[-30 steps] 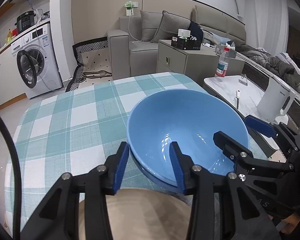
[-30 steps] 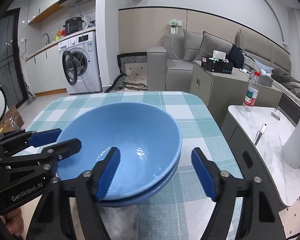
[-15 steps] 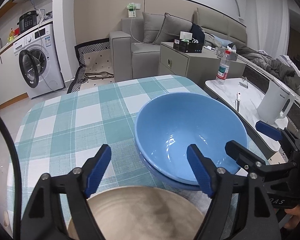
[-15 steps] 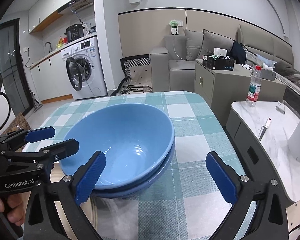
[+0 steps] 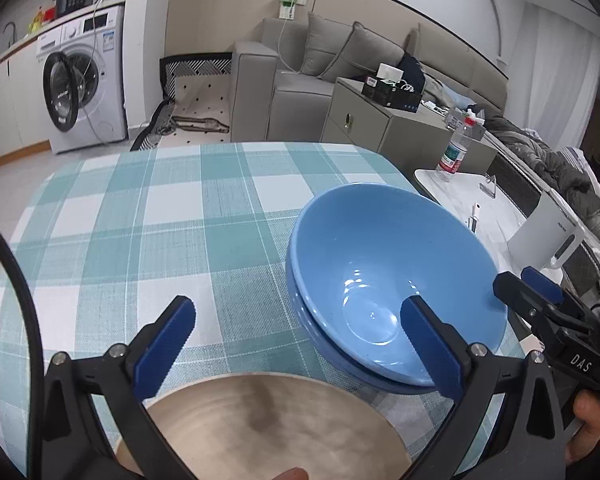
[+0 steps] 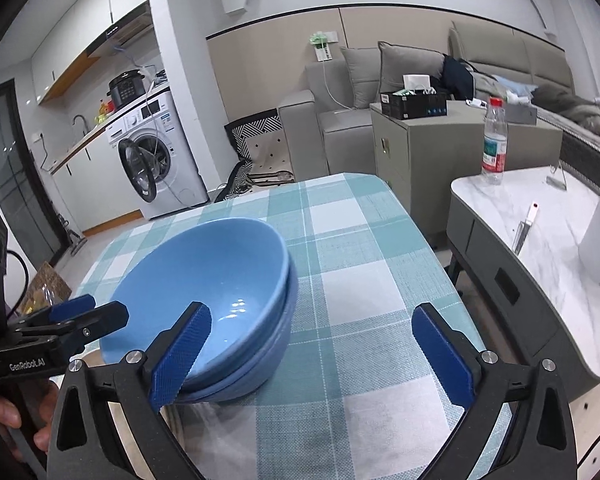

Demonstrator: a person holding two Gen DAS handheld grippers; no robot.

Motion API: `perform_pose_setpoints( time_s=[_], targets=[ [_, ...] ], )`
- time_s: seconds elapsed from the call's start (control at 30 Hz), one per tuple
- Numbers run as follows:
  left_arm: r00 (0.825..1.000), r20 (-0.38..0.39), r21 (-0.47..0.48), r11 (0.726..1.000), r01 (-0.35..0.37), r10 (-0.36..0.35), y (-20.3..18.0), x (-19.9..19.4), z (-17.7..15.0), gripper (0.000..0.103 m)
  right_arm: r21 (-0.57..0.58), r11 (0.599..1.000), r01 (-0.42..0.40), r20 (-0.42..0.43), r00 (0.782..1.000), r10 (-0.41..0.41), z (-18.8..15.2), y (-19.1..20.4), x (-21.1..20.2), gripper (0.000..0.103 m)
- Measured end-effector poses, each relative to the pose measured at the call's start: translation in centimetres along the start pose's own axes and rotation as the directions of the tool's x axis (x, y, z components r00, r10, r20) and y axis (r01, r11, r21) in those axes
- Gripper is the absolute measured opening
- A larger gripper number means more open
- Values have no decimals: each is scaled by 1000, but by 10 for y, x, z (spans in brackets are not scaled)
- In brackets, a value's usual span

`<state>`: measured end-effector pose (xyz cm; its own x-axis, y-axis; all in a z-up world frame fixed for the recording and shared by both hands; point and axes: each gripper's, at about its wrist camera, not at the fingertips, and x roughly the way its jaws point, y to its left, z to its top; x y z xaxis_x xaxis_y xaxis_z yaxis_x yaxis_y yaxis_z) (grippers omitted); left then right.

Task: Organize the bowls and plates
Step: 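Close both grippers on the rim of the nested bowl stack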

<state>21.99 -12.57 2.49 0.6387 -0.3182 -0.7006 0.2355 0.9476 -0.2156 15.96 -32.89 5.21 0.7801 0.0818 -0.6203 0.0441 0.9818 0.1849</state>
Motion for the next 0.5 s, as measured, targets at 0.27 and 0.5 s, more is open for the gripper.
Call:
perform_pose_setpoints(
  time_s=[0.27,0.5],
  targets=[
    [1000,-25,-46,999,2,-3,10,9,-1,103,12,1000,-5,-33,999,5,-4,-3,8,102],
    [999,-42,-91,996,17,-20,17,14,-1,103,62,996,-57,-71,996,61,-8,-4,18,102]
  ],
)
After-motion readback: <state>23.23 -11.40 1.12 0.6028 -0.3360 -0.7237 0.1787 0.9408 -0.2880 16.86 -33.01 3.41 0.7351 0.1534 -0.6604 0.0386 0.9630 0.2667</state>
